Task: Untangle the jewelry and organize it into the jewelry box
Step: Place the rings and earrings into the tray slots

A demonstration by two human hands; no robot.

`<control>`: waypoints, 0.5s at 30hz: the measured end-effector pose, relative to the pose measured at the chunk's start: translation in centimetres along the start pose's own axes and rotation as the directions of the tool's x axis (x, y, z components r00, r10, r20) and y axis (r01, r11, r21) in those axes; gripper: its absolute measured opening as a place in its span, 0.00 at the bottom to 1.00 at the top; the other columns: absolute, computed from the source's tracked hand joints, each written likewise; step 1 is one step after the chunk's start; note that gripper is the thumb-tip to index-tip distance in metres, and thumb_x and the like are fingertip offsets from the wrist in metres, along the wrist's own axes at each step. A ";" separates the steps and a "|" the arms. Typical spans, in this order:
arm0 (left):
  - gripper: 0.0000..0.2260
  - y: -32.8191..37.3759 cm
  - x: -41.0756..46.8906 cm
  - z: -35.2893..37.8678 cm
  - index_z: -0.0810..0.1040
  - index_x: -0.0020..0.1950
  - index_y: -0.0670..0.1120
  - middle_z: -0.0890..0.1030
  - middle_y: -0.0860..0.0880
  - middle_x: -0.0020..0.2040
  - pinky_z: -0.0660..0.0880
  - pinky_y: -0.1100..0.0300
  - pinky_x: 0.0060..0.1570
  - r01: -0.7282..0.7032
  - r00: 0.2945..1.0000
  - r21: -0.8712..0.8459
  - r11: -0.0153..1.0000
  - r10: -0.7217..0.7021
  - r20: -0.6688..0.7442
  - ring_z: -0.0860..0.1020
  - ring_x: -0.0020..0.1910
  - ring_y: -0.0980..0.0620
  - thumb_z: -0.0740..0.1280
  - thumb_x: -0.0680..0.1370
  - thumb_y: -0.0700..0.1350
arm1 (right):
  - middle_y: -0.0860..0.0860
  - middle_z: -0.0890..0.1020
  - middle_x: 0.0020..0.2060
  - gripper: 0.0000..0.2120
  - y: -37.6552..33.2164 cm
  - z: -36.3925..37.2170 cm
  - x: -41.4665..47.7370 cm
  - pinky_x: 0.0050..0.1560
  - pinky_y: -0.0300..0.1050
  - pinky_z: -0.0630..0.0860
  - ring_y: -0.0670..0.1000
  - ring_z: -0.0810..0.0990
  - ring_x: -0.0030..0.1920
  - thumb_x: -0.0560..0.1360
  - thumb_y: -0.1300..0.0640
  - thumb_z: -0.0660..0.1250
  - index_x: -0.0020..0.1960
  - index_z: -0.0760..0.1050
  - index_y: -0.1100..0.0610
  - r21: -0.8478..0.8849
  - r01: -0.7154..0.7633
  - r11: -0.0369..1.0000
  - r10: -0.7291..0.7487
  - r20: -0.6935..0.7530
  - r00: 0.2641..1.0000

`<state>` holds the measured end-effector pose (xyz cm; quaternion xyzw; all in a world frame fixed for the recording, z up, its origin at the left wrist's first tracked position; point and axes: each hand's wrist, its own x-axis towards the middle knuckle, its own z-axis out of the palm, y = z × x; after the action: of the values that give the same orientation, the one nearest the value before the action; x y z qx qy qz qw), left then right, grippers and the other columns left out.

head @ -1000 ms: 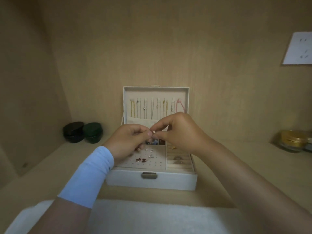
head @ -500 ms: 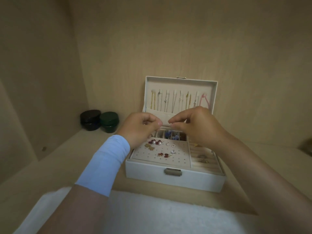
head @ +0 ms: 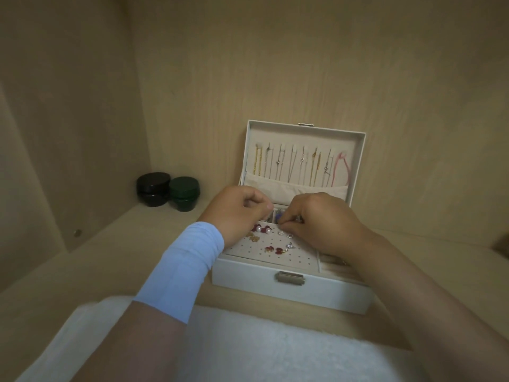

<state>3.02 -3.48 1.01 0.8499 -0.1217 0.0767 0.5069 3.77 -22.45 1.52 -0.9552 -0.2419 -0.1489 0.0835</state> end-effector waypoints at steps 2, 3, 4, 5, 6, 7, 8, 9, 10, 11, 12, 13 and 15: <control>0.03 0.1 0.0 0.1 0.82 0.44 0.52 0.85 0.54 0.43 0.79 0.57 0.46 0.014 1.000 -0.046 0.999 -0.015 -0.006 0.79 0.37 0.56 0.70 0.77 0.48 | 0.35 0.81 0.47 0.07 0.2 -0.3 0.0 0.41 0.36 0.68 0.38 0.72 0.45 0.78 0.49 0.69 0.53 0.84 0.41 0.010 0.008 1.000 -0.009 0.067 0.998; 0.03 0.1 0.0 0.1 0.82 0.44 0.51 0.85 0.54 0.42 0.80 0.56 0.45 0.021 1.000 -0.073 0.997 -0.022 -0.010 0.79 0.36 0.56 0.70 0.77 0.48 | 0.34 0.80 0.47 0.08 0.2 -0.4 -0.1 0.44 0.39 0.70 0.38 0.72 0.46 0.79 0.49 0.68 0.54 0.84 0.41 0.020 0.004 1.000 -0.006 0.096 0.995; 0.03 0.1 0.0 0.2 0.82 0.43 0.50 0.86 0.54 0.41 0.80 0.55 0.45 0.026 1.000 -0.097 0.995 -0.028 -0.014 0.78 0.35 0.55 0.70 0.77 0.47 | 0.34 0.80 0.47 0.08 0.3 -0.5 -0.1 0.48 0.41 0.73 0.39 0.74 0.47 0.79 0.49 0.67 0.54 0.84 0.41 0.040 -0.012 0.999 0.008 0.116 0.993; 0.04 0.1 0.0 0.1 0.82 0.43 0.50 0.86 0.54 0.41 0.81 0.55 0.45 0.029 0.999 -0.116 0.993 -0.031 -0.018 0.78 0.35 0.55 0.70 0.77 0.47 | 0.35 0.82 0.48 0.08 0.4 -0.6 -0.1 0.52 0.44 0.75 0.39 0.76 0.48 0.79 0.50 0.67 0.54 0.84 0.41 0.074 -0.041 0.996 0.032 0.120 0.992; 0.05 0.2 0.0 0.1 0.83 0.43 0.51 0.86 0.55 0.41 0.81 0.56 0.45 0.031 0.999 -0.137 0.990 -0.034 -0.021 0.79 0.35 0.55 0.70 0.77 0.47 | 0.36 0.83 0.49 0.08 0.5 -0.6 0.0 0.54 0.46 0.77 0.40 0.78 0.49 0.79 0.51 0.67 0.53 0.84 0.41 0.122 -0.075 0.990 0.061 0.109 0.992; 0.05 0.3 -0.1 0.1 0.83 0.43 0.51 0.86 0.56 0.41 0.80 0.57 0.43 0.038 0.999 -0.169 0.985 -0.042 -0.020 0.79 0.36 0.54 0.70 0.78 0.47 | 0.37 0.84 0.48 0.08 0.7 -0.7 0.0 0.54 0.47 0.78 0.40 0.80 0.49 0.79 0.52 0.68 0.52 0.85 0.42 0.184 -0.103 0.978 0.088 0.088 0.992; 0.04 0.4 -0.1 0.0 0.83 0.45 0.51 0.86 0.56 0.42 0.78 0.60 0.39 0.052 0.998 -0.210 0.976 -0.056 -0.014 0.79 0.36 0.55 0.69 0.78 0.48 | 0.37 0.85 0.46 0.08 0.8 -0.8 0.0 0.54 0.47 0.79 0.39 0.81 0.47 0.78 0.53 0.69 0.51 0.85 0.42 0.253 -0.120 0.960 0.108 0.060 0.992; 0.05 0.5 -0.2 0.0 0.83 0.47 0.50 0.86 0.56 0.43 0.75 0.64 0.34 0.072 0.997 -0.252 0.965 -0.075 -0.003 0.78 0.36 0.55 0.69 0.78 0.49 | 0.37 0.85 0.43 0.08 0.9 -0.9 -0.1 0.52 0.45 0.79 0.39 0.81 0.45 0.78 0.53 0.69 0.50 0.86 0.43 0.324 -0.125 0.938 0.123 0.028 0.992; 0.06 0.7 -0.3 0.0 0.83 0.49 0.50 0.86 0.56 0.43 0.72 0.67 0.32 0.094 0.995 -0.285 0.954 -0.095 0.010 0.78 0.35 0.55 0.68 0.78 0.49 | 0.37 0.85 0.41 0.08 0.9 -1.1 -0.1 0.49 0.42 0.79 0.38 0.81 0.42 0.78 0.54 0.70 0.49 0.86 0.44 0.394 -0.119 0.912 0.133 -0.009 0.991; 0.06 0.9 -0.3 0.0 0.83 0.50 0.50 0.86 0.56 0.43 0.70 0.68 0.31 0.108 0.994 -0.308 0.945 -0.107 0.020 0.78 0.35 0.56 0.68 0.78 0.50 | 0.37 0.85 0.39 0.07 0.8 -1.4 -0.2 0.44 0.38 0.77 0.37 0.81 0.38 0.77 0.55 0.71 0.49 0.86 0.45 0.459 -0.101 0.883 0.138 -0.048 0.989; 0.07 1.0 -0.3 0.1 0.83 0.50 0.51 0.86 0.56 0.42 0.70 0.67 0.31 0.111 0.994 -0.321 0.940 -0.112 0.018 0.78 0.35 0.56 0.68 0.78 0.51 | 0.38 0.85 0.38 0.06 0.5 -1.8 -0.3 0.40 0.35 0.75 0.37 0.80 0.33 0.76 0.56 0.72 0.49 0.85 0.46 0.518 -0.073 0.852 0.138 -0.088 0.987; 0.07 1.1 -0.3 0.2 0.84 0.49 0.52 0.85 0.55 0.40 0.70 0.65 0.33 0.108 0.994 -0.329 0.938 -0.112 0.007 0.78 0.36 0.55 0.68 0.78 0.53 | 0.40 0.85 0.39 0.06 0.2 -2.1 -0.5 0.36 0.34 0.74 0.38 0.78 0.30 0.75 0.57 0.74 0.49 0.84 0.46 0.568 -0.040 0.822 0.132 -0.122 0.984; 0.08 1.1 -0.2 0.3 0.85 0.48 0.53 0.83 0.53 0.37 0.70 0.61 0.34 0.110 0.992 -0.359 0.927 -0.122 -0.012 0.76 0.36 0.54 0.69 0.76 0.55 | 0.43 0.84 0.41 0.11 -0.6 -2.6 -0.8 0.34 0.38 0.77 0.44 0.77 0.30 0.70 0.57 0.78 0.50 0.82 0.47 0.637 0.019 0.770 0.112 -0.165 0.980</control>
<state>2.48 -4.18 1.78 0.7479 -0.0747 0.0377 0.6585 2.13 -22.88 3.78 -0.8572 -0.2450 -0.1482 0.4281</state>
